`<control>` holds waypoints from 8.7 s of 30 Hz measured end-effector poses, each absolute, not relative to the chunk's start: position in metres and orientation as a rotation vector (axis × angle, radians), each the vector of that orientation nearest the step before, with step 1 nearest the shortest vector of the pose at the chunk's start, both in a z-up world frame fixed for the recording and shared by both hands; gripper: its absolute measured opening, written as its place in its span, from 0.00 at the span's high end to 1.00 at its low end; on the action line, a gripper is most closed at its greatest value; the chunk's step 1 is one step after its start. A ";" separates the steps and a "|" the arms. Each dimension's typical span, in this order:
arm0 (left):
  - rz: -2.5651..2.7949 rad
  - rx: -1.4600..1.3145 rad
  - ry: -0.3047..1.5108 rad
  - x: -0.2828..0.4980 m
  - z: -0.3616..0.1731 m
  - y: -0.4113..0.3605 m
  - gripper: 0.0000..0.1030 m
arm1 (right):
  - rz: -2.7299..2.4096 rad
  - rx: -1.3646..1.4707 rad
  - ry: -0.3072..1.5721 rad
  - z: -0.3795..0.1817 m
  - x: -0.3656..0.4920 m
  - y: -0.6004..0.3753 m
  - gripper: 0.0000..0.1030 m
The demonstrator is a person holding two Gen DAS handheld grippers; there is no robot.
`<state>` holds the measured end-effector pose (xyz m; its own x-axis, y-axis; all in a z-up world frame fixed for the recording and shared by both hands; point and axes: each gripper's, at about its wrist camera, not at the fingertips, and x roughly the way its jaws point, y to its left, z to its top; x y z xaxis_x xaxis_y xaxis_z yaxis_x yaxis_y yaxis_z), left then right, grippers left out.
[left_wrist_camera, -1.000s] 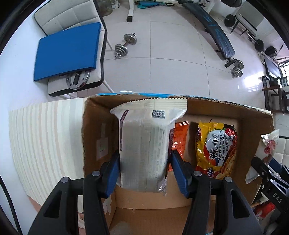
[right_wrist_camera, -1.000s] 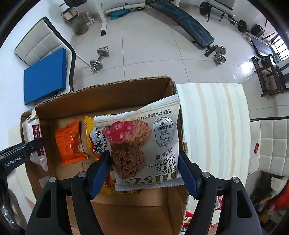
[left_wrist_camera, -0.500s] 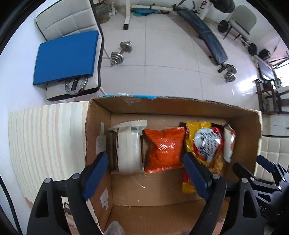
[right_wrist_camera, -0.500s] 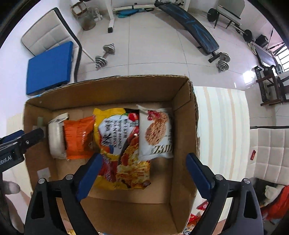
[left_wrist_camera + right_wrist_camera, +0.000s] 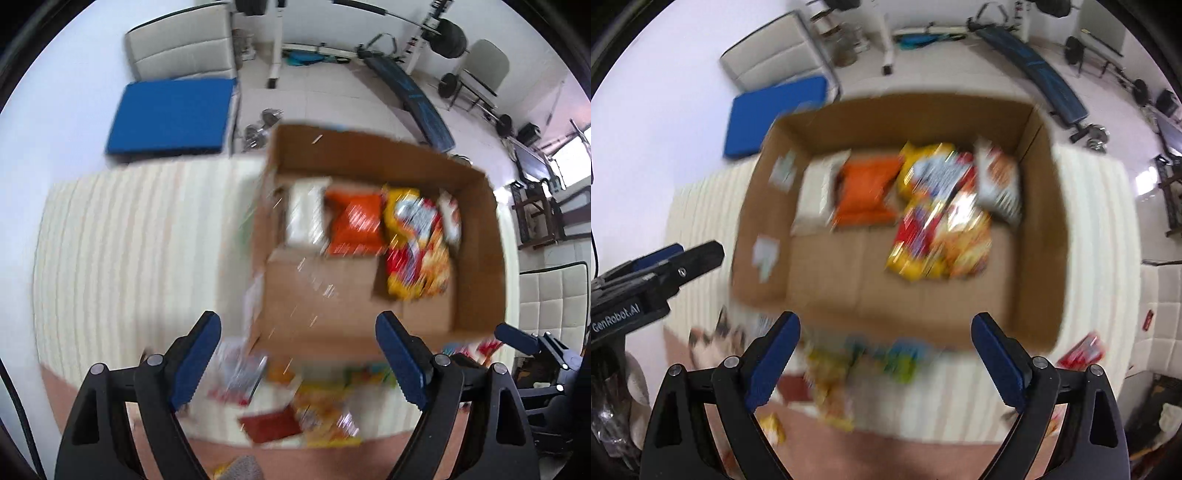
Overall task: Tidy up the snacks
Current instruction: 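Grasp the yellow panda snack bag with the left tool while the right grasps the yellow bread bag, then lower the panda bag with the left tool while the right lowers the bread bag into the box, then grasp the dark red jerky pack with the left tool while the right grasps the green candy bag, then carry the jerky pack with the left tool while the right carries the candy bag into the box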
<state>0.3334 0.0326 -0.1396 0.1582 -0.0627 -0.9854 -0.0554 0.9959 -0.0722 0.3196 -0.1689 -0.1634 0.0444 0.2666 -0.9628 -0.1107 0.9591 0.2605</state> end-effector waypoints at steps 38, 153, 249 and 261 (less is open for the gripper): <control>0.312 -0.663 1.846 0.058 -0.342 0.142 0.32 | 0.346 -0.033 1.857 -0.332 0.216 -0.026 0.07; -0.106 -0.075 1.289 0.373 -0.142 0.005 0.16 | 0.277 0.217 1.384 -0.167 0.353 -0.159 0.03; -0.184 -0.280 1.477 0.298 -0.124 -0.041 0.47 | 0.268 0.361 1.283 -0.122 0.251 -0.260 0.39; -0.126 -0.260 1.622 0.383 -0.193 -0.037 0.47 | 0.158 0.340 1.350 -0.165 0.340 -0.270 0.39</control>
<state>0.3829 -0.0373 -0.1928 -0.0503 -0.2437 -0.9686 -0.0914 0.9668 -0.2385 0.3398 -0.2705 -0.1646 0.2178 0.3055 -0.9269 0.0831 0.9405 0.3295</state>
